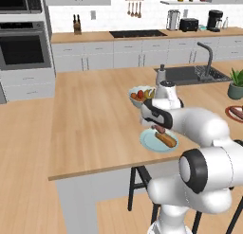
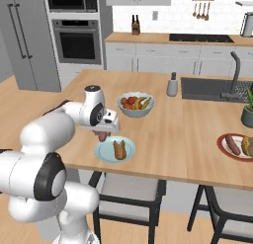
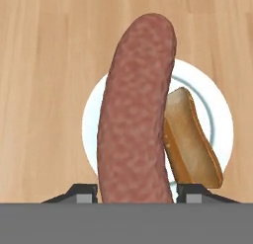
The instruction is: Place one bun and one sausage from the bowl on each plate.
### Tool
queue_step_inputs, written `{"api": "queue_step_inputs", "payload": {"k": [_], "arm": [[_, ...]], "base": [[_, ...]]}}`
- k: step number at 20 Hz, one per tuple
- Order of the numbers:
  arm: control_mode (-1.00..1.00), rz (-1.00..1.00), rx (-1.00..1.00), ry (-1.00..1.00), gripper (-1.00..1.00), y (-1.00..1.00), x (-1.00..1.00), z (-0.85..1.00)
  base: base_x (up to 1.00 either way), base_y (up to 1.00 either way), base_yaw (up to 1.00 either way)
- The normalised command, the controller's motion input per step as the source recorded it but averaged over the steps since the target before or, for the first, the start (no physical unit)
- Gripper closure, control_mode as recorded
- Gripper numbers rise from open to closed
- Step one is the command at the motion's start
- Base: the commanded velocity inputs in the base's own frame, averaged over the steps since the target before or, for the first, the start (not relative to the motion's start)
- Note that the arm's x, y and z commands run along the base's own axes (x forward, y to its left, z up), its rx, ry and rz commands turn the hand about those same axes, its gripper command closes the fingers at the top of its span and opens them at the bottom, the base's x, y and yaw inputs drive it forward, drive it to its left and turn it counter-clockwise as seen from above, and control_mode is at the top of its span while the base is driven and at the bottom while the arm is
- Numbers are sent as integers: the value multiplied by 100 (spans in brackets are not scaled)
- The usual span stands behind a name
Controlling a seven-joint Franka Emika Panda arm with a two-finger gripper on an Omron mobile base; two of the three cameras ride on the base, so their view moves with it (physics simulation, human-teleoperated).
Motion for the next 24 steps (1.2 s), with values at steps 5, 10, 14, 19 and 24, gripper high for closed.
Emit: {"api": "queue_step_inputs", "payload": {"k": [5,10,14,19,24], "arm": [[-100,0,0,0,100,15,5,-66],[-100,0,0,0,100,1,30,-55],[-100,0,0,0,100,0,26,-37],[-100,0,0,0,100,-8,27,-29],[-100,0,0,0,100,-18,32,-23]], "base": [[0,0,0],[0,0,0],[0,0,0],[0,0,0],[0,0,0]]}}
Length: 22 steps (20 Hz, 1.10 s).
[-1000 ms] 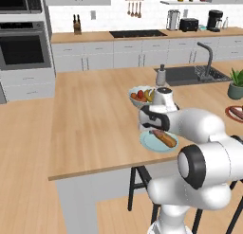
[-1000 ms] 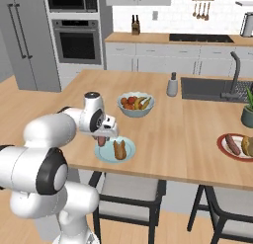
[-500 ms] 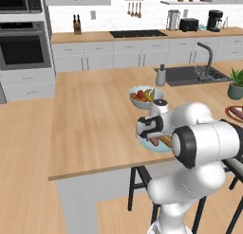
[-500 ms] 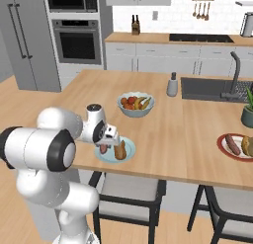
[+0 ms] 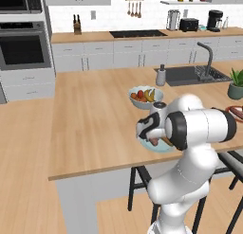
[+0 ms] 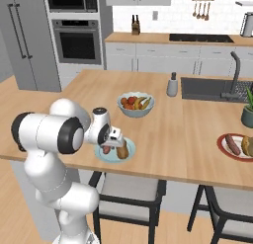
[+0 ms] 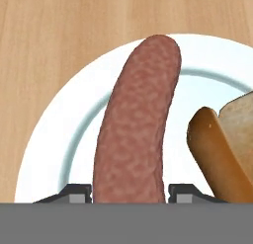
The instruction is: Place one bun and one sausage from the bowl on each plate.
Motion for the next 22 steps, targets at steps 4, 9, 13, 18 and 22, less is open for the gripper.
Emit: {"api": "queue_step_inputs", "payload": {"k": [4,9,13,18,22], "arm": [[-100,0,0,0,100,-3,16,-14],[-100,0,0,0,100,0,0,0],[-100,0,0,0,100,0,0,0],[-100,0,0,0,-100,0,0,0],[-100,0,0,0,-100,0,0,0]], "base": [[0,0,0],[0,0,0],[0,0,0],[0,0,0],[0,0,0]]}}
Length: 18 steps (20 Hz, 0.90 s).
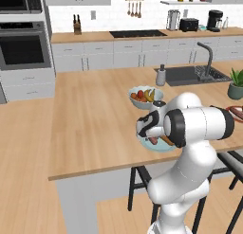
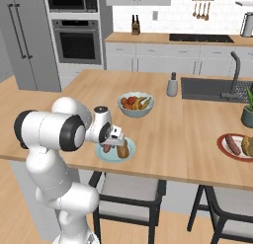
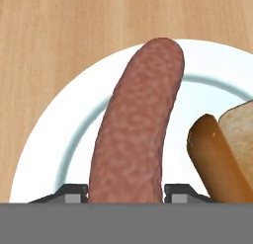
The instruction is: Place one bun and one sausage from the bowl on each plate.
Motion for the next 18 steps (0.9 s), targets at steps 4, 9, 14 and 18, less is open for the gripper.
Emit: {"api": "queue_step_inputs", "payload": {"k": [4,9,14,18], "arm": [[-100,0,0,0,-100,0,0,0],[-100,0,0,-1,-100,3,-13,33],[-100,0,0,-2,-100,9,-68,97],[-100,0,0,0,-100,0,-95,91]], "base": [[0,0,0],[0,0,0],[0,0,0],[0,0,0]]}}
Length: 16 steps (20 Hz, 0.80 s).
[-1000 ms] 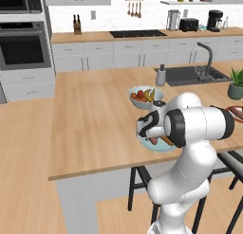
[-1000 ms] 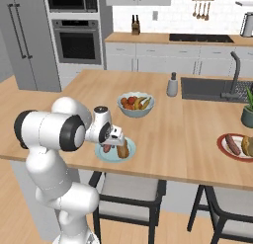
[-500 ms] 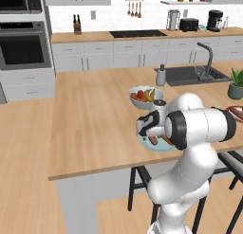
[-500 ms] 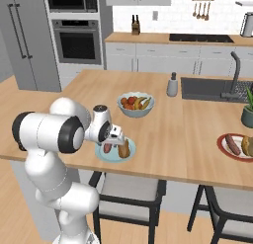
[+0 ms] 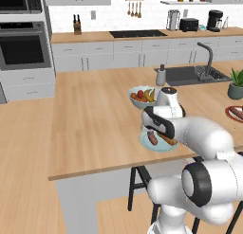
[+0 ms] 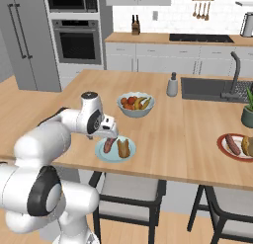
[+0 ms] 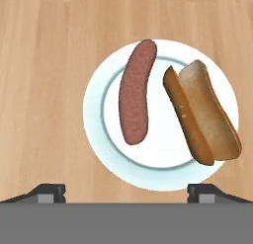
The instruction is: Place one bun and one sausage from the bowl on each plate.
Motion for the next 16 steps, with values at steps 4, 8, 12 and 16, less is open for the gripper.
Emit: {"api": "queue_step_inputs", "payload": {"k": [4,8,12,16], "arm": [[-100,-3,0,0,-100,0,-97,90],[-100,-6,0,0,-100,-4,-90,86],[-100,-4,0,0,-100,0,-96,70],[-100,-2,0,0,-100,0,-59,86]], "base": [[0,0,0],[0,0,0],[0,0,0],[0,0,0]]}}
